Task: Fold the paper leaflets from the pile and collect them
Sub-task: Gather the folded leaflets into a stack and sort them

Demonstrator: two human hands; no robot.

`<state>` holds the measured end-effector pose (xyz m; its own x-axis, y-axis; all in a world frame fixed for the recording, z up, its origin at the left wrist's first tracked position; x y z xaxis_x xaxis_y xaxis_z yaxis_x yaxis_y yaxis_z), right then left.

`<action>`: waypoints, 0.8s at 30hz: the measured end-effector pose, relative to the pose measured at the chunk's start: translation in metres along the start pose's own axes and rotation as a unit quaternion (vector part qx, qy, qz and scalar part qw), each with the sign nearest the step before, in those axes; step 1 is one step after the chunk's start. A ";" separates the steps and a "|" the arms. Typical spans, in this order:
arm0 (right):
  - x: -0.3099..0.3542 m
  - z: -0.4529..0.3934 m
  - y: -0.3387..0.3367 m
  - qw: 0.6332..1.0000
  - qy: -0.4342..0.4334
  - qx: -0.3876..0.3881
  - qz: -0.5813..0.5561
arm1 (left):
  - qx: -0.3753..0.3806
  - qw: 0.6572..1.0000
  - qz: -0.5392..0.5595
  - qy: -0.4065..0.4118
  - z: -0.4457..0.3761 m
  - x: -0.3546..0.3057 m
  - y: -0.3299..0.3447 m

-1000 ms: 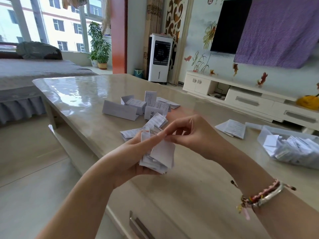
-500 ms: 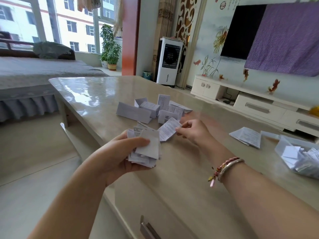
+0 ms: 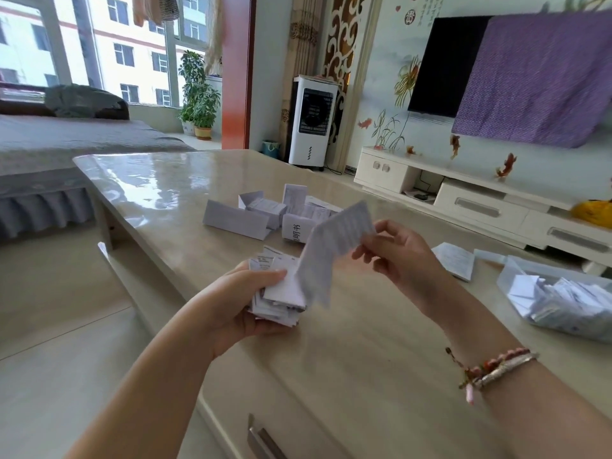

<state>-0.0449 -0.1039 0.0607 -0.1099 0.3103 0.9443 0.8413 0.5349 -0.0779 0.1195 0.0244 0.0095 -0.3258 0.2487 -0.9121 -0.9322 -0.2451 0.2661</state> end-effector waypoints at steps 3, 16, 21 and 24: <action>0.018 0.010 0.021 0.948 -0.159 0.017 0.276 | -0.003 1.000 -0.021 -0.002 -0.002 0.002 0.009; 0.015 0.040 0.086 0.713 -0.405 0.158 0.550 | -0.008 0.997 0.077 0.006 -0.005 -0.002 -0.004; 0.004 0.020 0.083 0.836 -0.292 0.163 0.435 | -0.052 0.994 0.094 0.022 -0.003 -0.002 -0.021; -0.004 -0.005 0.074 0.839 -0.265 0.113 0.462 | -0.095 0.988 0.115 0.040 -0.003 -0.005 -0.036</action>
<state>0.0205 -0.0692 0.0532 0.2640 0.9480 0.1778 0.5813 -0.0093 -0.8136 0.1552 0.0292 0.0038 -0.5051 0.0929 -0.8581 -0.7863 -0.4594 0.4131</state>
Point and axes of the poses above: each hand's wrist, its own z-axis away from the middle knuckle, its own y-axis out of the palm, x = y × z, the point moved 6 cm from there along -z, towards the middle knuckle, and after that the axes turned 6 degrees about -y, right-handed, at the moved point
